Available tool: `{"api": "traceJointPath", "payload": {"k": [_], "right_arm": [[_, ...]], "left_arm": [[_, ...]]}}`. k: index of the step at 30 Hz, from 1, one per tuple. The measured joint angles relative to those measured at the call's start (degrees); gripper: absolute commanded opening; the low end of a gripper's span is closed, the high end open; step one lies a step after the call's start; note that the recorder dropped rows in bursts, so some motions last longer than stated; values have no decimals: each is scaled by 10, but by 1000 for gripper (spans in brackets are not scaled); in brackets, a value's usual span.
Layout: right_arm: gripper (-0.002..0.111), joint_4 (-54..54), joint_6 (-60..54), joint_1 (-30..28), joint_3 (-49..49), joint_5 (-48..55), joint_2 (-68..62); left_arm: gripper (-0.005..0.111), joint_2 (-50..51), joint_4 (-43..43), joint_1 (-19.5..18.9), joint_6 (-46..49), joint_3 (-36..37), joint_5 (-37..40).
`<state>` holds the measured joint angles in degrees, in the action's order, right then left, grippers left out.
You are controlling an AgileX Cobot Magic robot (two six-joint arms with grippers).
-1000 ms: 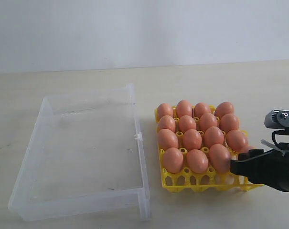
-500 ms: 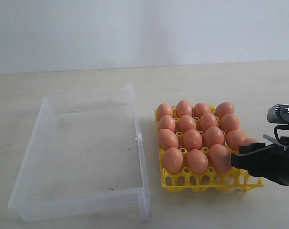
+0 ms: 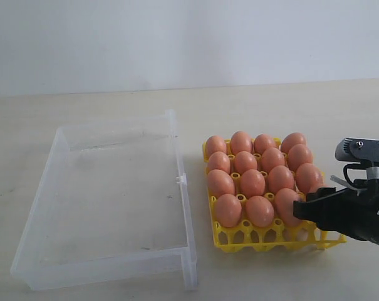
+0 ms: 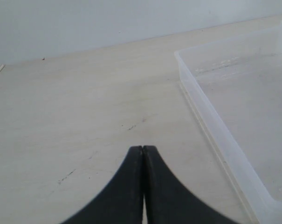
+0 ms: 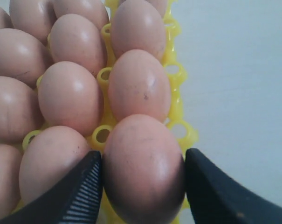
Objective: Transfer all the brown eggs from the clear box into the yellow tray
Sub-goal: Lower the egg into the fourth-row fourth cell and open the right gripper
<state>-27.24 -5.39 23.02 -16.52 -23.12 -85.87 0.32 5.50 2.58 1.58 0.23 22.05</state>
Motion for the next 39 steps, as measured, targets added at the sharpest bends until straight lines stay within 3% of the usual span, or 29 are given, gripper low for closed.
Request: {"api": "traceJointPath", "payload": {"k": [5,14,21,25,39], "right_arm": [[1,0,0,0,0,7,0],[18,10,0,0,0,14,0],[44,13,11,0,0,14,0],[54,21,22,0,0,14,0],[57,29,38,0,0,14,0]], "left_arm": [[0,0,0,0,0,0,0],[0,0,0,0,0,0,0],[0,0,0,0,0,0,0],[0,0,0,0,0,0,0],[0,0,0,0,0,0,0]]}}
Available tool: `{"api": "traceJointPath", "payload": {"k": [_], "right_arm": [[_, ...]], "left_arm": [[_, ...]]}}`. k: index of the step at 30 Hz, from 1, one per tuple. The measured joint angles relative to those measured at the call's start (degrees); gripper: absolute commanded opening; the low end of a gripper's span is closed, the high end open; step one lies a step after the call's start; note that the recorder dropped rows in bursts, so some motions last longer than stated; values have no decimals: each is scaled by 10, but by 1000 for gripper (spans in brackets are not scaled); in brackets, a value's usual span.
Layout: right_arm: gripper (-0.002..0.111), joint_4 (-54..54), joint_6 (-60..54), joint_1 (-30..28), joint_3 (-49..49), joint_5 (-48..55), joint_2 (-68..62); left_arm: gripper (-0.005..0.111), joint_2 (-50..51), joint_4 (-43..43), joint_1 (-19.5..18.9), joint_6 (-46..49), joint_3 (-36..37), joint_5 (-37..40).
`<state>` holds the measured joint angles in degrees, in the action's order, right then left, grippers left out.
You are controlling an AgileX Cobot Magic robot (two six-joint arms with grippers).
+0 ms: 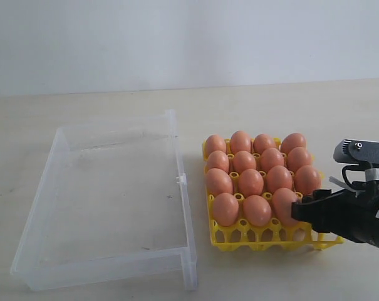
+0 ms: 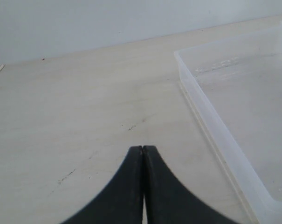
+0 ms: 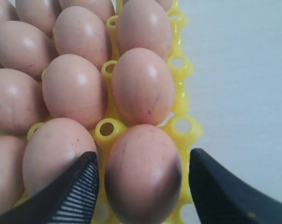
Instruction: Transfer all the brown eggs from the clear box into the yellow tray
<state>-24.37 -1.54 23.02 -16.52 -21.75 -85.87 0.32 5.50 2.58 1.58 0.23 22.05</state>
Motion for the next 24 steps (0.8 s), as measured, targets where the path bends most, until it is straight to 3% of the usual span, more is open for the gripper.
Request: {"api": "traceJointPath", "payload": {"k": [24], "right_arm": [[57,5,44,0,-13,22,132]], "left_arm": [[0,0,0,0,0,0,0]]}}
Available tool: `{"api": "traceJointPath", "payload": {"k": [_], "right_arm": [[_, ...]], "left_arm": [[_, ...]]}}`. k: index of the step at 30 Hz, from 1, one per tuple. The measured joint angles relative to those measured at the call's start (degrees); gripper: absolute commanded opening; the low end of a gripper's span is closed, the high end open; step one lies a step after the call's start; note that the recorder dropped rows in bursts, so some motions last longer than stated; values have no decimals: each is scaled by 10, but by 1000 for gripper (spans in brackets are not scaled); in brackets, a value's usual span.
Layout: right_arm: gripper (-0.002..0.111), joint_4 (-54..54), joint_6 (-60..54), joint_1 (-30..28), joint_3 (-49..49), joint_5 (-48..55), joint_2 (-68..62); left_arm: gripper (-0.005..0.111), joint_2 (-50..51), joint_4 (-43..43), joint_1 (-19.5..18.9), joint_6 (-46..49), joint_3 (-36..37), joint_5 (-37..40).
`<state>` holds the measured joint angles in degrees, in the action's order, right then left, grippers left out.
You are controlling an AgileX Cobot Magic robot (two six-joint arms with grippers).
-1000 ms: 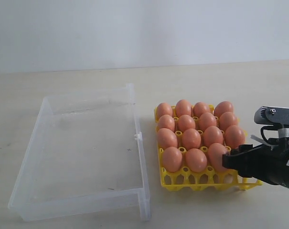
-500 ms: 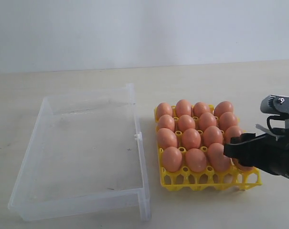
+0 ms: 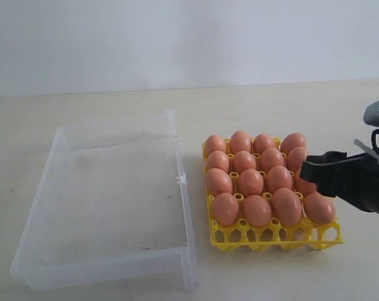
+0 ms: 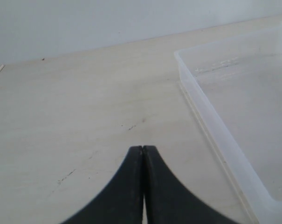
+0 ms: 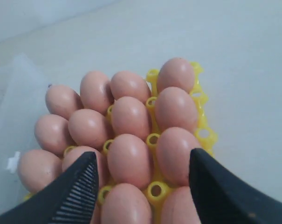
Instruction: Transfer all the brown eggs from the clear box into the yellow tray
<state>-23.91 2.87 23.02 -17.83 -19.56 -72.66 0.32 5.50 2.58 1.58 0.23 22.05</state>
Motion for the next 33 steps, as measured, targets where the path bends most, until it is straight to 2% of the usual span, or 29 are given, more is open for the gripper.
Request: {"api": "traceJointPath", "payload": {"k": [6,13,23,24,27,30,31,33], "right_arm": [[56,1,5,0,-36,57,62],[51,2,7,0,-37,60,148],[50,2,6,0,-37,65,189],[48,2,6,0,-37,65,198],[23,2,4,0,-37,70,221],[5,2,-5,0,-37,101,270],[0,2,-15,0,-37,109,288],[0,2,-43,0,-37,130,329]], "left_arm": [[0,0,0,0,0,0,0],[0,0,0,0,0,0,0],[0,0,0,0,0,0,0],[0,0,0,0,0,0,0],[0,0,0,0,0,0,0],[0,0,0,0,0,0,0],[0,0,0,0,0,0,0],[0,0,0,0,0,0,0]]}}
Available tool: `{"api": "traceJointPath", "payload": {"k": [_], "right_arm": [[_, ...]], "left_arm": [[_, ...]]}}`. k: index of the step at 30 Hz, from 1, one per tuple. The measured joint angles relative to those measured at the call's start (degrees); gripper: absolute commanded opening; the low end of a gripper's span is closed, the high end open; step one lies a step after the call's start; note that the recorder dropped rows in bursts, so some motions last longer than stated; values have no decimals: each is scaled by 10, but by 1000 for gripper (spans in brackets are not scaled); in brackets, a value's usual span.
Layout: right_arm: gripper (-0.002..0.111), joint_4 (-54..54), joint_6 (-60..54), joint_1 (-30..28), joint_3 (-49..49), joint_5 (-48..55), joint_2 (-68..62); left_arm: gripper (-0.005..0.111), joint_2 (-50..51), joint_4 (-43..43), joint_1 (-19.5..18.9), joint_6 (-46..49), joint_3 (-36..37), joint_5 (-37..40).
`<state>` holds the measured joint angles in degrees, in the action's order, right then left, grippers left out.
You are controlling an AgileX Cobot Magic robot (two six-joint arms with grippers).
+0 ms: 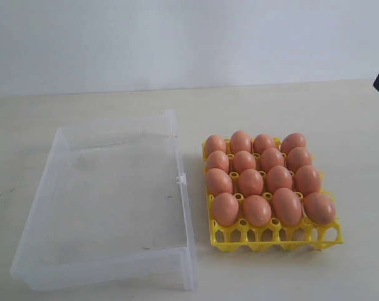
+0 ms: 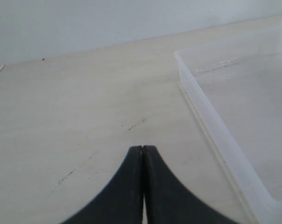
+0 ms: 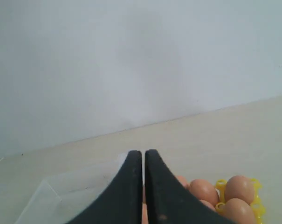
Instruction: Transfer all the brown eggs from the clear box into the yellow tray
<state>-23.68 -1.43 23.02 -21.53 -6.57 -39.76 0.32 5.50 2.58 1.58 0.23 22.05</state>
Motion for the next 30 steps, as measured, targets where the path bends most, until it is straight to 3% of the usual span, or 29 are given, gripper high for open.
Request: {"api": "traceJointPath", "payload": {"k": [6,21,30], "right_arm": [[0,10,-58,0,0,110,97],[0,84,-70,0,-23,292,161],[0,158,-70,0,-24,299,166]], "left_arm": [[0,0,0,0,0,0,0],[0,0,0,0,0,0,0],[0,0,0,0,0,0,0]]}}
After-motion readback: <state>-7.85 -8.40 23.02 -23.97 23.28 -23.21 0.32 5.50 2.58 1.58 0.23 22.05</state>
